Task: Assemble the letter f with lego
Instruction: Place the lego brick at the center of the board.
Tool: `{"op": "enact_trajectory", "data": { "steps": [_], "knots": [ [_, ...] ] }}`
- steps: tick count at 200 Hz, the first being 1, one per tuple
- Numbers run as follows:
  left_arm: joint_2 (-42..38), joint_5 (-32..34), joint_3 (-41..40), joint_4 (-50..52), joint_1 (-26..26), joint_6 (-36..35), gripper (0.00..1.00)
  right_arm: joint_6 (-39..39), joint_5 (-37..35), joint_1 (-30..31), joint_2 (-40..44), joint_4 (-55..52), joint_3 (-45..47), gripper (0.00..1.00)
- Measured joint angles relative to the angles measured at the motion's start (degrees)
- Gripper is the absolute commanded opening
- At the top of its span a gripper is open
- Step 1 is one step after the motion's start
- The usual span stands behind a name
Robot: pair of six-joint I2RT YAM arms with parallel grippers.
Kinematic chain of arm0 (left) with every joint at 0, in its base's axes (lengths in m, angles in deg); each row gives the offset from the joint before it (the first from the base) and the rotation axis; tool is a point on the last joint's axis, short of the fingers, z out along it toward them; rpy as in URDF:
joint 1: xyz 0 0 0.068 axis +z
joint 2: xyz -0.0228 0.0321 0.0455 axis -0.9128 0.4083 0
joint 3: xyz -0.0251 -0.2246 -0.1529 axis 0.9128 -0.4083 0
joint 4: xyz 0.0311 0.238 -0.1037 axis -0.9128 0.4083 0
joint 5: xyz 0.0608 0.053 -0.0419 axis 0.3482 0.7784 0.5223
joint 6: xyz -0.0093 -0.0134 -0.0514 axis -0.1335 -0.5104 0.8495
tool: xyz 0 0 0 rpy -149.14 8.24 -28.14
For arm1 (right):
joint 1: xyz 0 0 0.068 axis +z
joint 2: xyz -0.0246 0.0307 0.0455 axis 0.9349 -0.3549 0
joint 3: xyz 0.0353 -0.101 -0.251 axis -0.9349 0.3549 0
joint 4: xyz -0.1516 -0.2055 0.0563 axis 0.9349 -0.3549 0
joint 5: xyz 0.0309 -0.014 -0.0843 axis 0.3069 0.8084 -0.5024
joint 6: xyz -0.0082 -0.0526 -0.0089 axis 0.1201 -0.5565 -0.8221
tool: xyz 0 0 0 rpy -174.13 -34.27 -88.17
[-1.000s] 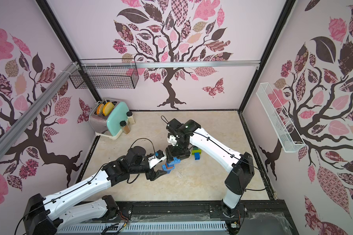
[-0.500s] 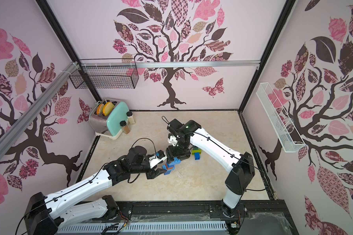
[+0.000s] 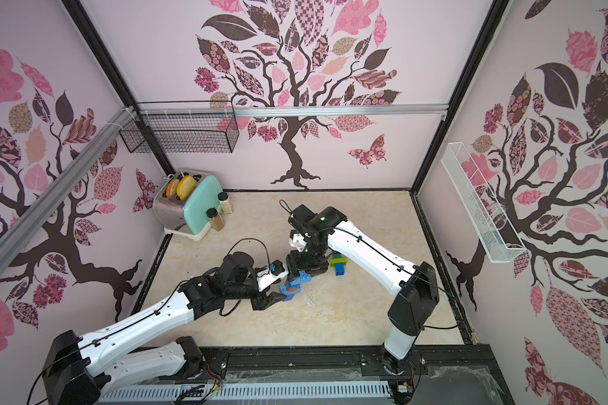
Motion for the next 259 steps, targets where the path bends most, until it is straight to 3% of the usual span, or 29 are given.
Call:
{"op": "enact_trajectory", "data": {
  "steps": [139, 192, 259],
  "knots": [
    [0.2, 0.0, 0.0, -0.1, 0.0, 0.3, 0.43, 0.0, 0.6, 0.0, 0.0, 0.4, 0.0, 0.69],
    [0.2, 0.0, 0.0, -0.3, 0.0, 0.5, 0.36, 0.1, 0.9, 0.0, 0.0, 0.9, 0.0, 0.74],
    [0.0, -0.5, 0.0, -0.2, 0.0, 1.5, 0.35, 0.3, 0.8, -0.8, 0.0, 1.3, 0.0, 0.81]
  ]
}}
